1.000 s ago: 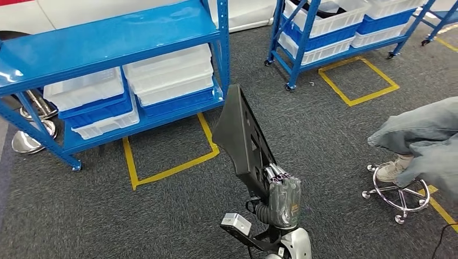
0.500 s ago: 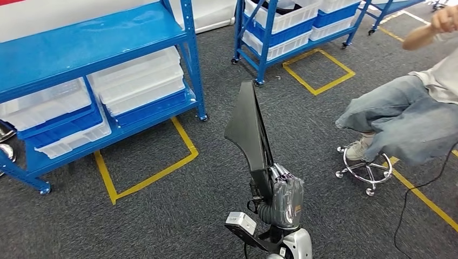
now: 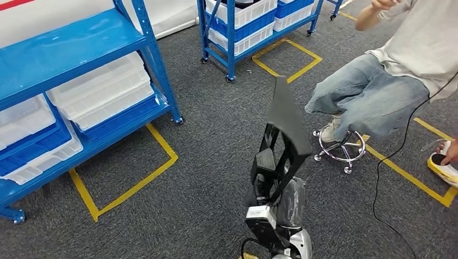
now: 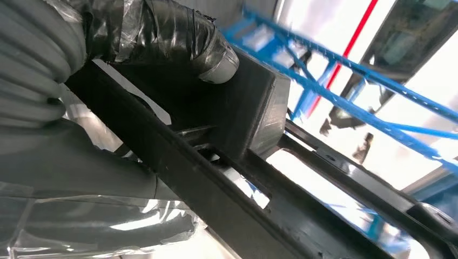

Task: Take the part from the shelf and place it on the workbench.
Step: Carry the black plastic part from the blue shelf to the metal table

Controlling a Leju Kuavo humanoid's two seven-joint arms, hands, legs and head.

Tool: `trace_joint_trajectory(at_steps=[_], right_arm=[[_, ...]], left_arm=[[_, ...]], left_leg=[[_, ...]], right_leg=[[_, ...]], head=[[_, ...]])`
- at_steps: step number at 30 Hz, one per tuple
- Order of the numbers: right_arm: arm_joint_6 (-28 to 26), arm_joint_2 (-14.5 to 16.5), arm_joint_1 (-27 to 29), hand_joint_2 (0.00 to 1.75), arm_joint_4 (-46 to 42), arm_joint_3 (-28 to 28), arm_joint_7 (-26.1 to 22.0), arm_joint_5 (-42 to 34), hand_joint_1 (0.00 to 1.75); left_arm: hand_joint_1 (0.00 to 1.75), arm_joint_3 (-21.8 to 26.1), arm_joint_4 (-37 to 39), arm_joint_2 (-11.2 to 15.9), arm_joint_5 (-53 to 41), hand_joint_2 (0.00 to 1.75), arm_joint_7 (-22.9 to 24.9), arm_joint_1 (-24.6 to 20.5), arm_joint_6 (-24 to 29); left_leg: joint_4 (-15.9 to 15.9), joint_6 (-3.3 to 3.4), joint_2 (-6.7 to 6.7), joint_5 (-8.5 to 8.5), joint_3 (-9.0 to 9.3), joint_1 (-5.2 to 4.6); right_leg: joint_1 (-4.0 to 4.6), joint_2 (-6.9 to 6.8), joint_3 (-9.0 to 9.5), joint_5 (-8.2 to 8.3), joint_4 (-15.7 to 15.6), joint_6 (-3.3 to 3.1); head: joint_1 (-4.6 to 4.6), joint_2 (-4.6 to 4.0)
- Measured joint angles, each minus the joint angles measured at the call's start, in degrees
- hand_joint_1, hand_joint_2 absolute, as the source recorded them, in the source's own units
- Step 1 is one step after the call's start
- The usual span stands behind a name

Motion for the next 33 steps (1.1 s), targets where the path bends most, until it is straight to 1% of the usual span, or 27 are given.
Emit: trace_joint_trajectory(at_steps=[1,3,4,5,6,7,8,10,11,12,13,15,17,18,19,20,21,22,23,24,25,26,28,29,30,32,33], right_arm=[[2.27,-0.60,-0.04,1.75,-0.50,0.73,-0.68,-5.07,1.75],[7.23,-1.68,-0.07,1.75,-1.50,1.73,-2.57,-13.68,1.75],[8.87,-1.99,0.01,1.75,-1.71,1.82,-3.30,-15.56,1.75],[10.38,-2.30,0.08,1.75,-1.91,1.84,-3.93,-17.30,1.75],[11.63,-2.59,0.14,1.75,-2.15,1.85,-4.44,-18.76,1.75],[12.55,-2.83,0.17,1.75,-2.42,1.88,-4.81,-19.89,1.75],[13.11,-3.02,0.14,1.75,-2.66,1.90,-5.04,-20.54,1.75],[13.58,-3.27,0.12,1.75,-3.03,1.94,-5.22,-20.97,1.75],[13.68,-3.39,0.15,1.75,-3.15,1.95,-5.24,-21.03,1.75],[13.73,-3.50,0.21,1.75,-3.27,1.96,-5.25,-21.03,1.75],[13.73,-3.63,0.29,1.75,-3.41,1.96,-5.26,-21.04,1.75],[13.87,-3.90,0.31,1.75,-3.65,1.97,-5.33,-21.25,1.75],[14.97,-4.10,0.29,1.75,-3.79,1.97,-5.71,-22.44,1.75],[16.16,-4.22,0.31,1.75,-3.80,1.97,-6.09,-23.57,1.75],[17.50,-4.37,0.37,1.75,-3.81,1.97,-6.52,-24.79,1.75],[18.76,-4.52,0.43,1.75,-3.82,1.97,-6.92,-25.90,1.75],[19.83,-4.66,0.49,1.75,-3.83,1.97,-7.22,-26.83,1.75],[20.52,-4.74,0.52,1.75,-3.85,1.97,-7.42,-27.41,1.75],[21.00,-4.80,0.52,1.75,-3.90,1.97,-7.57,-27.81,1.75],[21.38,-4.85,0.52,1.75,-3.97,1.97,-7.71,-28.06,1.75],[21.77,-4.91,0.51,1.75,-4.06,1.96,-7.83,-28.32,1.75],[22.34,-4.98,0.51,1.75,-4.13,1.96,-7.92,-28.74,1.75],[24.10,-5.11,0.53,1.75,-4.22,1.95,-7.95,-30.25,1.75],[25.34,-5.17,0.53,1.75,-4.25,1.95,-7.94,-31.33,1.75],[26.64,-5.21,0.49,1.75,-4.29,1.95,-7.94,-32.44,1.75],[29.28,-5.29,0.41,1.75,-4.33,1.95,-7.94,-34.58,1.75],[30.46,-5.33,0.39,1.75,-4.30,1.95,-7.94,-35.52,1.75]], left_arm=[[0.00,0.15,0.02,-0.07,-0.13,1.75,-0.07,0.07,-0.02],[0.00,0.67,0.07,-0.16,-0.35,1.75,-0.17,0.32,-0.06],[0.00,0.91,0.09,-0.15,-0.39,1.75,-0.16,0.42,-0.08],[0.00,1.14,0.10,-0.15,-0.40,1.75,-0.16,0.49,-0.10],[0.00,1.32,0.10,-0.15,-0.40,1.75,-0.17,0.54,-0.13],[0.00,1.47,0.11,-0.15,-0.40,1.75,-0.19,0.58,-0.13],[0.00,1.64,0.14,-0.10,-0.40,1.75,-0.21,0.63,-0.13],[0.00,2.06,0.21,-0.02,-0.41,1.75,-0.26,0.66,-0.12],[0.00,2.26,0.23,0.01,-0.42,1.75,-0.28,0.59,-0.12],[0.00,2.40,0.23,0.01,-0.42,1.75,-0.31,0.45,-0.11],[0.00,2.49,0.23,0.01,-0.43,1.75,-0.32,0.34,-0.12],[0.00,2.55,0.23,-0.02,-0.43,1.75,-0.33,0.34,-0.13],[0.00,2.60,0.23,-0.04,-0.43,1.75,-0.34,0.53,-0.14],[0.00,2.68,0.23,-0.04,-0.42,1.75,-0.34,0.58,-0.13],[0.00,2.83,0.23,-0.03,-0.39,1.75,-0.34,0.59,-0.13],[0.00,3.04,0.23,-0.02,-0.33,1.75,-0.34,0.57,-0.13],[0.00,3.32,0.23,-0.01,-0.27,1.75,-0.34,0.51,-0.13],[0.00,3.60,0.23,-0.01,-0.21,1.75,-0.33,0.44,-0.14],[0.00,3.84,0.23,0.01,-0.14,1.75,-0.31,0.41,-0.15],[0.00,4.05,0.23,0.02,-0.10,1.75,-0.27,0.40,-0.15],[0.00,4.22,0.23,0.04,-0.07,1.75,-0.22,0.39,-0.15],[0.00,4.35,0.23,0.07,-0.08,1.75,-0.15,0.37,-0.14],[0.00,4.59,0.23,0.08,-0.16,1.75,0.05,0.23,-0.14],[0.00,4.73,0.23,0.07,-0.22,1.75,0.13,0.16,-0.14],[0.00,4.89,0.23,0.07,-0.29,1.75,0.20,0.14,-0.14],[0.00,5.22,0.23,0.16,-0.52,1.75,0.34,0.20,-0.12],[0.00,5.34,0.23,0.25,-0.67,1.75,0.46,0.26,-0.11]], left_leg=[[3.19,-0.32,-1.28,-2.03,-1.32,0.20],[11.88,-0.73,-4.53,-6.57,-5.19,0.51],[14.06,-0.71,-4.76,-6.89,-6.29,0.50],[14.16,-0.61,-4.89,-6.03,-6.49,0.50],[12.12,-0.44,-5.10,-4.21,-5.72,0.50],[8.34,-0.19,-5.89,-1.80,-4.19,0.50],[4.47,0.11,-7.40,0.02,-2.61,0.51],[-0.74,0.50,-9.83,1.67,-0.51,0.44],[-1.35,0.62,-10.19,1.52,-0.29,0.34],[-1.63,0.72,-9.64,1.59,-0.18,0.23],[-1.89,0.97,-8.92,1.82,-0.09,0.29],[-2.70,1.62,-7.31,2.34,0.21,0.45],[-3.02,2.06,-5.67,2.53,0.28,0.38],[-2.95,2.15,-4.86,2.48,0.23,0.31],[-2.86,2.16,-4.07,2.40,0.20,0.27],[-2.77,2.14,-3.29,2.29,0.19,0.25],[-2.66,2.04,-2.58,2.15,0.21,0.26],[-2.50,1.88,-1.95,1.96,0.27,0.27],[-2.31,1.66,-1.40,1.74,0.36,0.24],[-2.05,1.35,-0.92,1.46,0.43,0.10],[-1.85,1.05,-0.46,1.23,0.51,-0.04],[-1.75,0.76,0.02,1.07,0.59,-0.17],[-1.70,0.22,0.87,0.75,0.77,-0.13],[-1.27,-0.05,0.42,0.24,0.73,0.01],[0.06,-0.27,-0.60,-0.84,0.25,0.17],[6.14,-0.53,-3.46,-4.42,-2.40,0.37],[10.08,-0.58,-4.28,-6.17,-4.27,0.39]], right_leg=[[-0.09,1.03,-0.09,0.23,-0.17,-0.42],[-0.26,3.08,-0.17,0.63,-0.44,-1.03],[-0.17,3.85,-0.18,0.65,-0.40,-1.05],[-0.10,4.61,-0.15,0.65,-0.34,-1.06],[-0.04,5.38,-0.10,0.66,-0.28,-1.06],[-0.04,6.11,-0.07,0.65,-0.20,-1.05],[0.00,6.80,-0.14,0.67,-0.09,-0.95],[-0.16,8.07,-0.58,0.84,0.08,-0.48],[-0.29,8.69,-0.85,1.03,0.07,-0.11],[-0.48,9.35,-1.04,1.25,-0.04,0.28],[-0.53,9.35,-1.18,1.25,0.03,0.62],[-0.26,6.92,-2.20,-0.36,2.13,1.16],[-0.13,3.73,-5.07,-3.94,8.34,1.54],[-0.28,3.14,-6.76,-5.50,11.96,1.73],[-0.47,2.89,-7.94,-6.21,14.54,1.92],[-0.68,2.70,-8.18,-5.91,15.24,2.10],[-0.87,2.37,-7.26,-4.62,13.66,2.24],[-1.00,1.63,-5.34,-2.79,10.24,2.32],[-0.98,0.20,-3.21,-1.41,6.27,2.29],[-0.84,-0.87,-1.51,-0.40,3.05,2.08],[-0.63,-1.61,-0.53,0.00,1.12,1.80],[-0.43,-1.78,-0.30,-0.07,0.45,1.48],[-0.38,-0.44,-0.39,0.17,0.33,0.78],[-0.48,0.17,-0.35,0.32,0.14,0.44],[-0.58,0.76,-0.32,0.49,-0.05,0.06],[-0.64,1.94,-0.33,0.68,-0.21,-0.42],[-0.59,2.60,-0.39,0.71,-0.19,-0.56]], head=[[0.00,0.00],[-0.01,0.00],[-0.01,0.00],[-0.01,0.00],[-0.01,0.00],[-0.01,0.00],[0.00,0.00],[0.01,0.00],[-0.01,0.00],[-0.01,0.00],[0.00,0.00],[0.04,0.00],[0.07,0.00],[0.04,0.00],[0.06,0.00],[0.04,0.00],[0.06,0.00],[0.06,0.00],[0.07,0.00],[0.05,0.00],[0.03,0.00],[0.02,0.00],[0.00,0.00],[0.00,0.00],[-0.01,0.00],[-0.01,0.00],[-0.02,0.00]])
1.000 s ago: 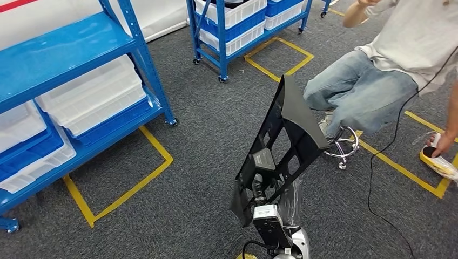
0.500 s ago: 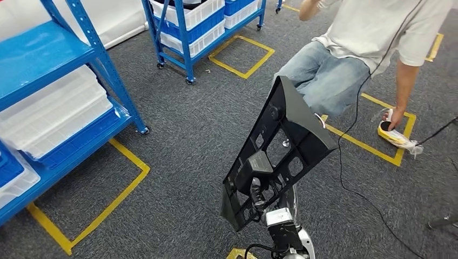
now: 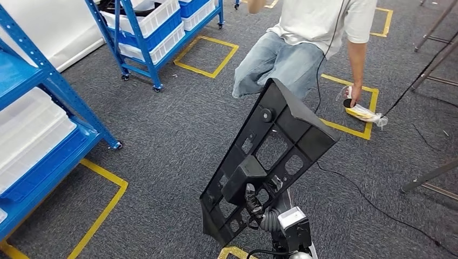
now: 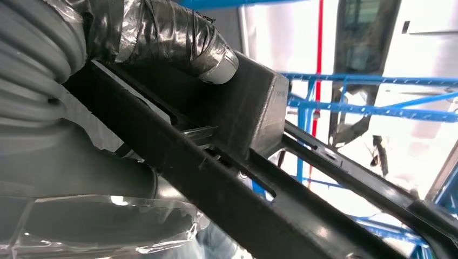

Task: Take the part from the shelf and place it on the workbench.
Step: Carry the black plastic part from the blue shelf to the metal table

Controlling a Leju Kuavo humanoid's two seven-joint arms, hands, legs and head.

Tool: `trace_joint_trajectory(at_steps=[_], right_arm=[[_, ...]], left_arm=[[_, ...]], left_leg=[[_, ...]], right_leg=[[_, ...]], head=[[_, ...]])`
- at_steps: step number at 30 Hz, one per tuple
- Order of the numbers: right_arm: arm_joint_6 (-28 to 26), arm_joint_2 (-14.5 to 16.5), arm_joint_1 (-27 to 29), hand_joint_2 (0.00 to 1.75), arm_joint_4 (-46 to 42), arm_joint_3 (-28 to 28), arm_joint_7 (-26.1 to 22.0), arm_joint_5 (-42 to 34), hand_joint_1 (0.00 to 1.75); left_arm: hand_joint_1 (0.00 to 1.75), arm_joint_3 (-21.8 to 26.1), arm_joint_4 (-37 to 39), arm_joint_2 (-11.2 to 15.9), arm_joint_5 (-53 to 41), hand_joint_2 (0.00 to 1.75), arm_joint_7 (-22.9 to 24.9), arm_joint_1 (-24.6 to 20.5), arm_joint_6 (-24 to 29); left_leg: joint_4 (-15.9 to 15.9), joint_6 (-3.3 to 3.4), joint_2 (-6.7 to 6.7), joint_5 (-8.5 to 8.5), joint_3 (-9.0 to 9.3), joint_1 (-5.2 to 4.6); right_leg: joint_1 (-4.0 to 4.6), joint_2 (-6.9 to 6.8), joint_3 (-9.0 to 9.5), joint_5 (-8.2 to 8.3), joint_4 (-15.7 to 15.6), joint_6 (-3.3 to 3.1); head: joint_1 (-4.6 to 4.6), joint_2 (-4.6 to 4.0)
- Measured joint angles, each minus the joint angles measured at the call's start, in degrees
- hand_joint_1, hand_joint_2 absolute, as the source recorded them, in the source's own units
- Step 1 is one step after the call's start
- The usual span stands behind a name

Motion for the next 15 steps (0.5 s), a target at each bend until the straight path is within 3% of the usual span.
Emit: trace_joint_trajectory(at_steps=[1,2,3,4,6,8,10,11,12,13,15], right_arm=[[1.05,-0.08,0.02,1.75,0.05,0.00,0.01,-0.83,1.75],[2.01,-0.19,0.05,1.75,0.13,0.00,0.02,-1.58,1.75],[2.94,-0.30,0.06,1.75,0.20,0.00,0.03,-2.25,1.75],[3.77,-0.40,0.07,1.75,0.25,0.00,0.04,-2.81,1.75],[5.09,-0.57,0.06,1.75,0.27,0.00,0.05,-3.62,1.75],[5.79,-0.69,0.06,1.75,0.28,0.00,0.08,-4.00,1.75],[6.00,-0.80,0.14,1.75,0.27,0.00,0.09,-4.12,1.75],[6.01,-0.88,0.20,1.75,0.27,0.00,0.09,-4.15,1.75],[6.01,-0.98,0.22,1.75,0.26,0.00,0.09,-4.17,1.75],[6.04,-1.07,0.19,1.75,0.26,0.00,0.09,-4.21,1.75],[6.23,-1.21,0.15,1.75,0.29,0.00,0.11,-4.33,1.75]], left_arm=[[0.00,0.07,0.01,0.09,-0.14,1.75,0.13,0.06,0.01],[0.00,0.10,0.01,0.16,-0.25,1.75,0.29,0.11,0.03],[0.00,0.13,0.02,0.20,-0.34,1.75,0.42,0.13,0.04],[0.00,0.15,0.02,0.22,-0.44,1.75,0.53,0.13,0.05],[0.00,0.21,0.05,0.29,-0.62,1.75,0.67,0.17,0.08],[0.00,0.27,0.13,0.37,-0.69,1.75,0.74,0.14,0.09],[0.00,0.32,0.16,0.40,-0.71,1.75,0.76,-0.08,0.10],[0.00,0.34,0.16,0.40,-0.72,1.75,0.78,-0.15,0.10],[0.00,0.36,0.17,0.40,-0.72,1.75,0.78,-0.16,0.10],[0.00,0.38,0.17,0.39,-0.73,1.75,0.79,-0.11,0.10],[0.00,0.42,0.17,0.40,-0.76,1.75,0.82,0.04,0.10]], left_leg=[[3.14,-0.02,-0.37,-0.95,-1.56,0.00],[4.49,0.02,-0.52,-0.77,-2.36,0.00],[3.62,0.13,-0.64,0.55,-2.14,0.00],[0.52,0.28,-1.02,2.76,-0.87,0.02],[-7.13,0.65,-3.80,6.29,2.30,0.20],[-10.56,0.96,-6.02,7.10,3.68,0.24],[-10.92,1.39,-5.27,7.29,3.76,0.17],[-11.24,1.75,-4.52,7.53,3.85,0.22],[-11.59,2.18,-3.72,7.78,3.94,0.29],[-11.91,2.57,-2.89,7.98,3.98,0.34],[-11.99,3.00,-1.27,8.06,3.94,0.09]], right_leg=[[0.07,0.72,-0.01,0.01,0.04,-0.04],[0.14,1.45,-0.01,0.02,0.09,-0.07],[0.18,2.23,0.01,0.02,0.18,-0.07],[0.18,3.01,0.05,0.01,0.28,-0.05],[0.17,4.40,-0.13,0.01,0.61,0.18],[0.06,5.65,-0.65,0.26,0.74,0.84],[-0.07,6.93,-1.06,0.70,0.54,1.71],[0.00,6.63,-1.24,0.58,0.71,2.02],[0.15,5.47,-1.71,-0.15,1.63,2.28],[0.30,3.87,-2.65,-1.51,3.65,2.48],[0.26,0.88,-5.71,-5.34,10.57,2.74]], head=[[0.01,0.00],[0.01,0.00],[0.01,0.00],[0.01,0.00],[0.03,0.00],[0.02,0.00],[0.02,0.00],[0.03,0.00],[0.10,0.00],[0.17,0.00],[0.30,0.00]])
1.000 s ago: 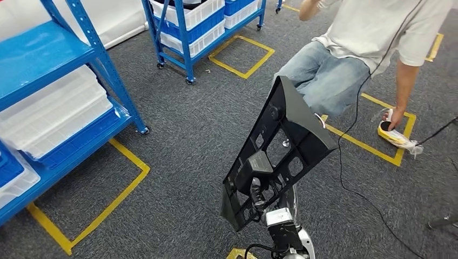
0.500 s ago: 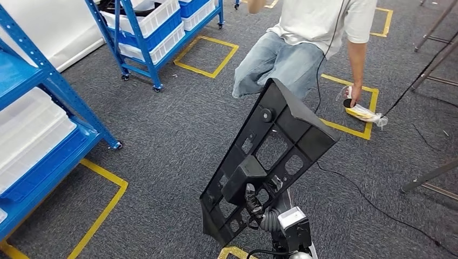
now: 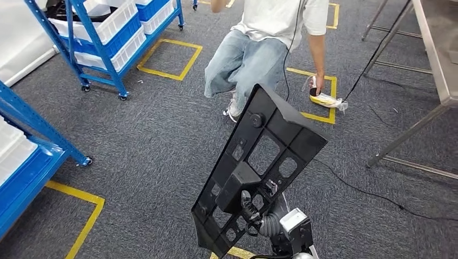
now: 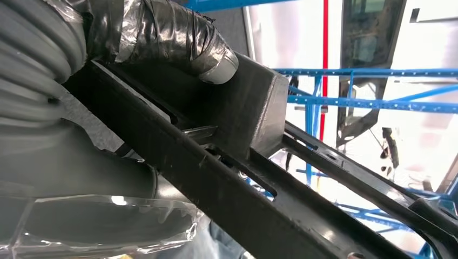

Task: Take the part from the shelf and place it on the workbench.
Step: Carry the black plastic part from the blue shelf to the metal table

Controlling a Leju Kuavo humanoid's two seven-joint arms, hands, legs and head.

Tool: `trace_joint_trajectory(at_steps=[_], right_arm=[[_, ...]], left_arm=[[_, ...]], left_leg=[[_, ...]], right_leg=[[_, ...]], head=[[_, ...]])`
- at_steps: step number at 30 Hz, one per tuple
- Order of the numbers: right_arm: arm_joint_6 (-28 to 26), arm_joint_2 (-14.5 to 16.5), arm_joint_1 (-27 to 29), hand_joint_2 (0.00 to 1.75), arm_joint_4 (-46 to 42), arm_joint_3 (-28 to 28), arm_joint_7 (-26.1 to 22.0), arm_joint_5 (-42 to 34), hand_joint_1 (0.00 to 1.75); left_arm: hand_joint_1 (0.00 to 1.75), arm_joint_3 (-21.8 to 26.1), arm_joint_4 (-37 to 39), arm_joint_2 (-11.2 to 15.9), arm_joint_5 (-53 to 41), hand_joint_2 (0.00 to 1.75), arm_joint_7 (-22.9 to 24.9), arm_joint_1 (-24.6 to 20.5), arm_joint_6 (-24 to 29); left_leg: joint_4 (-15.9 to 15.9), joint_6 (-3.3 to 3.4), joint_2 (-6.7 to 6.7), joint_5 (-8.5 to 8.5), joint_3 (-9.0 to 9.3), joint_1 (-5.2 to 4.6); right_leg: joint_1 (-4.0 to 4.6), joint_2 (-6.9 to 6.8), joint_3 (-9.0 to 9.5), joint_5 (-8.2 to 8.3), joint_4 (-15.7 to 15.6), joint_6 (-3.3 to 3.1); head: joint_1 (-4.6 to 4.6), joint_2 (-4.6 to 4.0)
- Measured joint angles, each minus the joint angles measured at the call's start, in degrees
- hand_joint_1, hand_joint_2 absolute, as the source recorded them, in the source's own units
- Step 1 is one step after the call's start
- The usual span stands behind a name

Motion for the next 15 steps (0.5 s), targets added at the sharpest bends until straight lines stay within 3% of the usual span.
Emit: trace_joint_trajectory(at_steps=[2,3,4,5,7,8,10,11,13,15], right_arm=[[0.39,-0.10,0.02,1.75,0.10,0.00,0.04,-0.21,1.75],[0.58,-0.19,0.03,1.75,0.16,0.00,0.07,-0.31,1.75],[0.73,-0.26,0.02,1.75,0.22,0.00,0.10,-0.37,1.75],[0.82,-0.32,0.00,1.75,0.25,0.00,0.13,-0.41,1.75],[0.88,-0.38,-0.18,1.75,0.27,0.00,0.17,-0.42,1.75],[0.94,-0.39,-0.28,1.75,0.27,0.00,0.18,-0.42,1.75],[1.12,-0.42,-0.36,1.75,0.26,0.00,0.25,-0.43,1.75],[1.25,-0.43,-0.34,1.75,0.26,0.00,0.27,-0.43,1.75],[1.52,-0.46,-0.35,1.75,0.26,-0.02,0.35,-0.49,1.75],[1.71,-0.48,-0.39,1.75,0.27,-0.02,0.41,-0.56,1.75]], left_arm=[[0.00,0.03,0.00,0.03,-0.14,1.75,0.08,0.08,0.00],[0.00,0.03,0.00,0.04,-0.27,1.75,0.14,0.04,0.00],[0.00,0.03,0.00,0.06,-0.38,1.75,0.22,-0.03,0.00],[0.00,0.04,0.00,0.07,-0.45,1.75,0.31,-0.11,0.00],[0.00,0.10,0.00,0.07,-0.39,1.75,0.47,-0.16,0.01],[0.00,0.15,0.00,0.07,-0.31,1.75,0.53,-0.16,0.01],[0.00,0.33,0.00,0.07,-0.11,1.75,0.63,-0.24,0.03],[0.00,0.47,0.00,0.07,0.01,1.75,0.68,-0.34,0.04],[0.00,0.83,0.00,0.07,0.20,1.75,0.71,-0.45,0.07],[0.00,1.04,0.00,0.16,0.28,1.75,0.71,-0.34,0.10]], left_leg=[[0.07,0.08,1.61,-0.08,-0.08,-0.16],[0.10,0.07,2.35,-0.15,-0.08,-0.18],[0.14,0.00,3.02,-0.23,-0.02,-0.19],[0.19,-0.12,3.61,-0.36,0.10,-0.22],[0.35,-0.57,4.68,-0.70,0.33,-0.46],[0.40,-0.81,5.21,-0.84,0.43,-0.57],[0.38,-1.25,6.41,-1.04,0.67,-0.71],[0.50,-1.50,6.32,-1.30,0.79,-0.64],[2.97,-1.99,4.14,-3.23,0.00,-0.43],[9.55,-2.34,1.47,-6.81,-2.96,-0.20]], right_leg=[[-0.21,-0.71,-2.19,-1.72,5.20,0.22],[-0.27,-0.91,-1.84,-1.04,4.91,0.26],[-0.30,-1.23,-0.38,0.49,2.48,0.22],[-0.22,-2.19,1.92,2.34,-1.50,0.02],[0.38,-4.73,5.73,4.39,-8.49,-0.63],[0.69,-5.54,6.55,4.61,-10.18,-0.98],[0.89,-4.79,6.49,4.59,-10.72,-1.54],[0.73,-4.18,6.54,4.72,-10.93,-1.80],[0.27,-2.98,6.75,5.05,-11.43,-2.42],[0.10,-1.79,6.81,5.19,-11.52,-2.78]], head=[[0.01,0.00],[0.01,0.00],[0.00,0.00],[0.01,0.00],[-0.01,0.00],[-0.01,0.00],[-0.02,0.00],[-0.01,0.00],[-0.01,0.00],[-0.03,0.00]])
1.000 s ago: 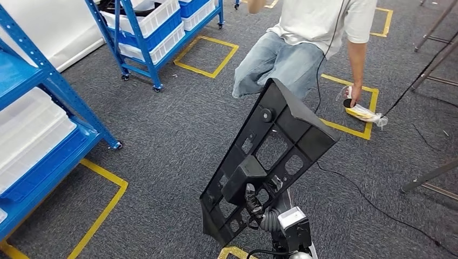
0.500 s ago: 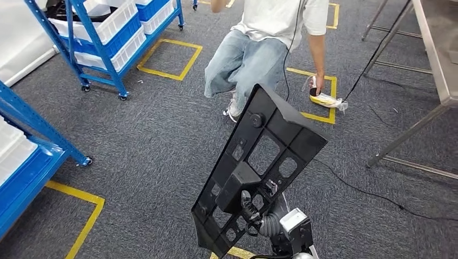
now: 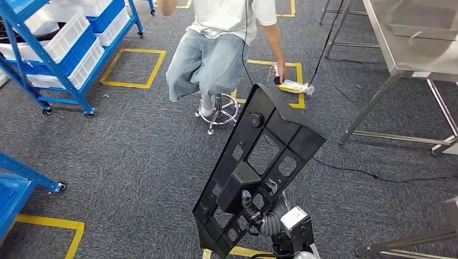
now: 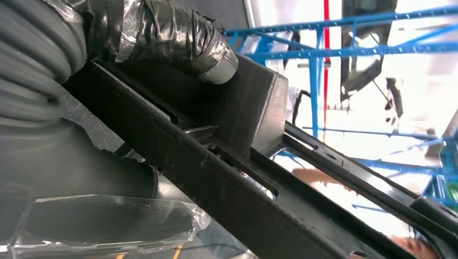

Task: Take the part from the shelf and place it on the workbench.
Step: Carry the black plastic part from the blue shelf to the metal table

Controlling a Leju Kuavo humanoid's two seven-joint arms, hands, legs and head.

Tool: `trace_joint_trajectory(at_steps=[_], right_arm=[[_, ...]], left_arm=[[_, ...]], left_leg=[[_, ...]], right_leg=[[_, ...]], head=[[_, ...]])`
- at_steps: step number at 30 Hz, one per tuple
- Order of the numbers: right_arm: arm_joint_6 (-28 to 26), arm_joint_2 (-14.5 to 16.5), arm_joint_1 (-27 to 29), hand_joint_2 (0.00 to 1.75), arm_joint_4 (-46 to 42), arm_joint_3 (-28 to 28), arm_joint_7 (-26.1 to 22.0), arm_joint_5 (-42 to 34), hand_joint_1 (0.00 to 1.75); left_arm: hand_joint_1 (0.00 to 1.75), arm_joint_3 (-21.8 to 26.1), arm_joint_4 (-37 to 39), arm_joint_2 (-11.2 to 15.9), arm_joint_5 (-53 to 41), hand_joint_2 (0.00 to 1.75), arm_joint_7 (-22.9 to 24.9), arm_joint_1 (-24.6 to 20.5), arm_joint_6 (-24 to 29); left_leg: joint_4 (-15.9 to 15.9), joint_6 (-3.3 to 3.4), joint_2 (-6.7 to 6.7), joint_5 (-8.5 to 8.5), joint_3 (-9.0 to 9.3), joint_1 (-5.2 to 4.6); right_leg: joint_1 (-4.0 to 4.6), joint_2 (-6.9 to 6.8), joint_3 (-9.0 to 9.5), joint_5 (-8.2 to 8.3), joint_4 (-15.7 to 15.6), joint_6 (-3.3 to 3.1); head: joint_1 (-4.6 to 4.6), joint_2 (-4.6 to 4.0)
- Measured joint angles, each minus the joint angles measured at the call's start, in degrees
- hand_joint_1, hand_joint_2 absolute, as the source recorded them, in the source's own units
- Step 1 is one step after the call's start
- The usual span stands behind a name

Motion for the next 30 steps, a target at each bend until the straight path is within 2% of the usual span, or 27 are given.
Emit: trace_joint_trajectory(at_steps=[1,2,3,4,5,7,8,9,11,12,13,15,16,17,18,19,20,22,23,24,25,26,27,28,30], right_arm=[[0.03,0.00,0.03,1.75,0.01,0.00,0.03,-0.02,1.75],[0.03,-0.01,0.09,1.75,0.02,0.00,0.05,-0.03,1.75],[0.03,-0.02,0.16,1.75,0.03,0.01,0.07,-0.04,1.75],[0.03,-0.03,0.23,1.75,0.03,0.01,0.08,-0.07,1.75],[0.03,-0.04,0.29,1.75,0.03,0.01,0.09,-0.09,1.75],[0.04,-0.05,0.35,1.75,0.00,0.00,0.09,-0.15,1.75],[0.07,-0.05,0.41,1.75,-0.05,0.00,0.09,-0.17,1.75],[0.10,-0.07,0.49,1.75,-0.12,0.00,0.09,-0.19,1.75],[0.16,-0.13,0.78,1.75,-0.26,-0.02,0.09,-0.25,1.75],[0.17,-0.16,0.91,1.75,-0.32,-0.03,0.08,-0.30,1.75],[0.17,-0.19,0.99,1.75,-0.37,-0.04,0.08,-0.33,1.75],[0.20,-0.23,1.05,1.75,-0.41,-0.04,0.07,-0.39,1.75],[0.22,-0.26,1.06,1.75,-0.39,-0.04,0.07,-0.41,1.75],[0.24,-0.28,1.10,1.75,-0.36,-0.04,0.07,-0.44,1.75],[0.28,-0.32,1.15,1.75,-0.33,-0.05,0.07,-0.49,1.75],[0.32,-0.36,1.17,1.75,-0.31,-0.06,0.07,-0.56,1.75],[0.36,-0.39,1.18,1.75,-0.33,-0.08,0.07,-0.62,1.75],[0.44,-0.43,1.20,1.75,-0.54,-0.17,0.06,-0.70,1.75],[0.48,-0.44,1.24,1.75,-0.68,-0.21,0.05,-0.72,1.75],[0.52,-0.45,1.35,1.75,-0.81,-0.25,0.04,-0.73,1.75],[0.56,-0.47,1.52,1.75,-0.88,-0.31,0.03,-0.74,1.75],[0.59,-0.49,1.75,1.75,-0.96,-0.39,0.02,-0.75,1.75],[0.62,-0.50,1.96,1.75,-1.02,-0.48,0.01,-0.76,1.75],[0.64,-0.50,2.06,1.75,-1.10,-0.55,-0.01,-0.76,1.75],[0.77,-0.50,2.12,1.75,-1.23,-0.60,-0.05,-0.77,1.75]], left_arm=[[0.00,0.03,0.00,0.07,0.00,1.75,-0.01,0.11,0.01],[0.00,0.04,0.01,0.13,-0.03,1.75,-0.02,0.20,0.02],[0.00,0.05,0.01,0.16,-0.09,1.75,-0.04,0.28,0.02],[0.00,0.06,0.02,0.16,-0.16,1.75,-0.07,0.31,0.02],[0.00,0.06,0.02,0.16,-0.26,1.75,-0.09,0.32,0.03],[0.00,0.06,0.08,0.16,-0.42,1.75,-0.16,0.38,0.05],[0.00,0.06,0.11,0.16,-0.52,1.75,-0.18,0.39,0.07],[0.00,0.06,0.14,0.17,-0.62,1.75,-0.20,0.30,0.08],[0.00,0.06,0.15,0.15,-0.77,1.75,-0.18,0.00,0.10],[0.00,0.06,0.15,0.14,-0.79,1.75,-0.13,-0.09,0.10],[0.00,0.06,0.15,0.13,-0.79,1.75,-0.07,-0.07,0.10],[0.00,0.06,0.15,0.14,-0.82,1.75,0.01,0.10,0.11],[0.00,0.06,0.15,0.14,-0.84,1.75,0.01,0.19,0.11],[0.00,0.06,0.15,0.15,-0.88,1.75,0.01,0.23,0.10],[0.00,0.06,0.15,0.15,-0.95,1.75,0.00,0.23,0.09],[0.00,0.06,0.15,0.16,-1.08,1.75,-0.02,0.19,0.07],[0.00,0.06,0.15,0.16,-1.23,1.75,-0.05,0.15,0.04],[0.00,0.05,0.15,0.13,-1.55,1.75,-0.07,0.11,-0.01],[0.00,0.04,0.16,0.11,-1.67,1.75,-0.05,0.12,-0.02],[0.00,0.04,0.16,0.10,-1.79,1.75,-0.03,0.11,-0.03],[0.00,0.03,0.16,0.09,-1.87,1.75,-0.02,0.05,-0.04],[0.00,0.02,0.16,0.09,-1.95,1.75,-0.02,-0.02,-0.05],[0.00,0.01,0.16,0.08,-1.98,1.75,-0.03,-0.10,-0.05],[0.00,0.00,0.16,0.07,-2.00,1.75,-0.05,-0.12,-0.05],[0.00,0.01,0.17,0.10,-2.00,1.75,-0.09,0.01,-0.04]], left_leg=[[3.75,-0.14,-0.46,-1.50,-1.82,0.03],[6.15,-0.26,-0.61,-1.97,-3.09,0.06],[6.74,-0.35,-0.69,-1.34,-3.59,0.11],[5.07,-0.42,-0.84,0.37,-3.06,0.21],[1.70,-0.49,-1.45,2.70,-1.74,0.39],[-4.91,-0.47,-4.18,5.64,0.92,0.81],[-6.69,-0.34,-5.24,6.08,1.61,0.91],[-7.27,-0.10,-5.74,5.92,1.81,0.86],[-7.63,0.61,-4.63,6.17,1.90,0.81],[-7.84,1.03,-3.97,6.34,1.97,0.84],[-8.08,1.46,-3.21,6.51,2.02,0.87],[-8.30,2.01,-1.71,6.60,2.04,0.69],[-8.30,2.16,-0.94,6.57,2.02,0.55],[-8.30,2.23,-0.21,6.52,2.03,0.44],[-8.29,2.27,0.52,6.45,2.07,0.35],[-8.29,2.27,1.20,6.36,2.17,0.28],[-8.29,2.23,1.82,6.25,2.34,0.23],[-8.24,1.96,2.89,5.95,2.69,0.01],[-8.23,1.75,3.35,5.83,2.82,-0.12],[-8.24,1.54,3.89,5.71,2.92,-0.25],[-8.30,1.32,4.47,5.64,3.04,-0.36],[-8.38,1.07,4.78,5.41,3.14,-0.37],[-8.12,0.78,4.35,4.96,3.21,-0.35],[-7.06,0.52,3.25,4.04,2.92,-0.32],[-1.54,0.18,0.38,0.79,0.72,-0.18]], right_leg=[[-0.02,0.71,-0.02,0.01,0.06,-0.06],[-0.05,1.47,-0.01,0.00,0.13,-0.07],[-0.11,2.28,0.00,-0.02,0.24,-0.05],[-0.19,3.11,0.02,-0.08,0.42,0.03],[-0.29,3.89,0.02,-0.20,0.66,0.19],[-0.31,5.33,-0.36,-0.50,1.40,0.77],[-0.29,5.95,-0.68,-0.53,1.69,1.14],[-0.30,6.57,-0.98,-0.44,1.80,1.53],[-0.48,7.53,-1.39,-0.17,1.72,2.24],[-0.46,6.88,-1.68,-0.54,2.20,2.53],[-0.41,5.58,-2.41,-1.55,3.69,2.79],[-0.31,2.24,-5.25,-5.02,9.88,3.20],[-0.35,1.42,-6.97,-6.63,13.57,3.34],[-0.40,1.07,-8.21,-7.47,16.27,3.41],[-0.41,0.92,-8.56,-7.27,17.14,3.40],[-0.37,0.71,-7.72,-6.01,15.67,3.27],[-0.26,0.12,-5.88,-4.11,12.33,3.00],[0.38,-2.47,-1.84,-1.35,4.63,2.14],[0.72,-3.43,-0.75,-0.86,2.41,1.73],[1.01,-3.83,-0.41,-0.91,1.46,1.45],[1.14,-3.35,-0.49,-0.86,1.32,1.26],[0.92,-2.65,-0.47,-0.69,1.11,1.00],[0.70,-2.04,-0.37,-0.51,0.80,0.73],[0.47,-1.47,-0.23,-0.29,0.49,0.39],[0.22,-0.32,-0.05,-0.05,0.18,-0.09]], head=[[-0.01,0.00],[-0.01,0.00],[-0.01,0.00],[-0.01,0.00],[0.00,0.00],[0.02,0.00],[0.02,0.00],[0.02,0.00],[0.01,0.00],[0.07,0.00],[0.13,0.00],[0.26,0.00],[0.25,0.00],[0.25,0.00],[0.25,0.00],[0.25,0.00],[0.25,0.00],[0.25,0.00],[0.24,0.00],[0.23,0.00],[0.22,0.00],[0.22,0.00],[0.22,0.00],[0.21,0.00],[0.21,0.00]])
